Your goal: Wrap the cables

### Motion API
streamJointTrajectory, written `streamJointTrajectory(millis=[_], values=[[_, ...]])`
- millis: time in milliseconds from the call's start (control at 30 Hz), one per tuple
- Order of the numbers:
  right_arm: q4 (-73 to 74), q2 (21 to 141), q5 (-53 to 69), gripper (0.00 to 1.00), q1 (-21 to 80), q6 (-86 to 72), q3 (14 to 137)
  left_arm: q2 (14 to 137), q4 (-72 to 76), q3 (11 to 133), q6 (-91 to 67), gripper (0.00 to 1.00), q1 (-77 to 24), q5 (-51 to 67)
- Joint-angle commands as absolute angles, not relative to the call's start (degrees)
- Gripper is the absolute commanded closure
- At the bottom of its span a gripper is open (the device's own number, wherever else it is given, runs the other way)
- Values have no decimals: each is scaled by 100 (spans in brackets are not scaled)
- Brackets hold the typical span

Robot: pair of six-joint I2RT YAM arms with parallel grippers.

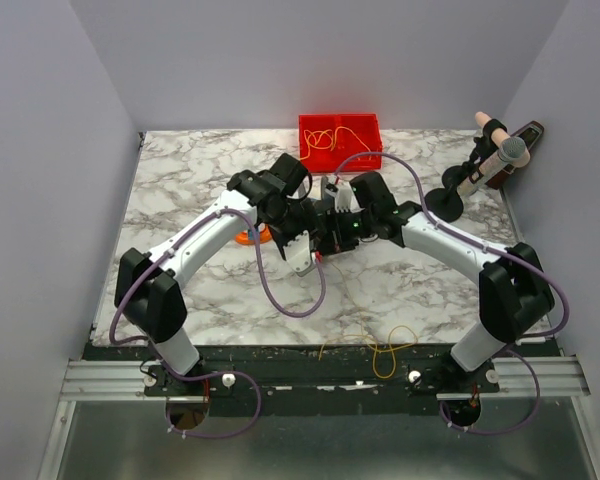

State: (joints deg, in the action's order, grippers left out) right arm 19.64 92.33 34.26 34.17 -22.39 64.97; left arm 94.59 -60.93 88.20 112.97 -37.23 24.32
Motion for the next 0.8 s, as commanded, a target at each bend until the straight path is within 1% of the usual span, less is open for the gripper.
streamJointTrajectory(millis=[0,233,500,600,767], values=[[2162,9430,3445,99,3454,-1916,6829,9597,-5933,8736,11935,29,-3762,2109],[2303,9440,3252,99,3454,-1828,6935,9852,-5766,8798,11927,29,-3858,1706],[2312,9369,3243,99,3454,-1714,6926,10169,-5607,8859,12023,47,-3858,1371],[2303,9404,3243,99,3454,-1653,6996,10248,-5529,8877,11936,48,-3858,1362],[2277,9439,3217,99,3454,-1643,6996,10309,-5282,8991,11891,47,-3832,1257]])
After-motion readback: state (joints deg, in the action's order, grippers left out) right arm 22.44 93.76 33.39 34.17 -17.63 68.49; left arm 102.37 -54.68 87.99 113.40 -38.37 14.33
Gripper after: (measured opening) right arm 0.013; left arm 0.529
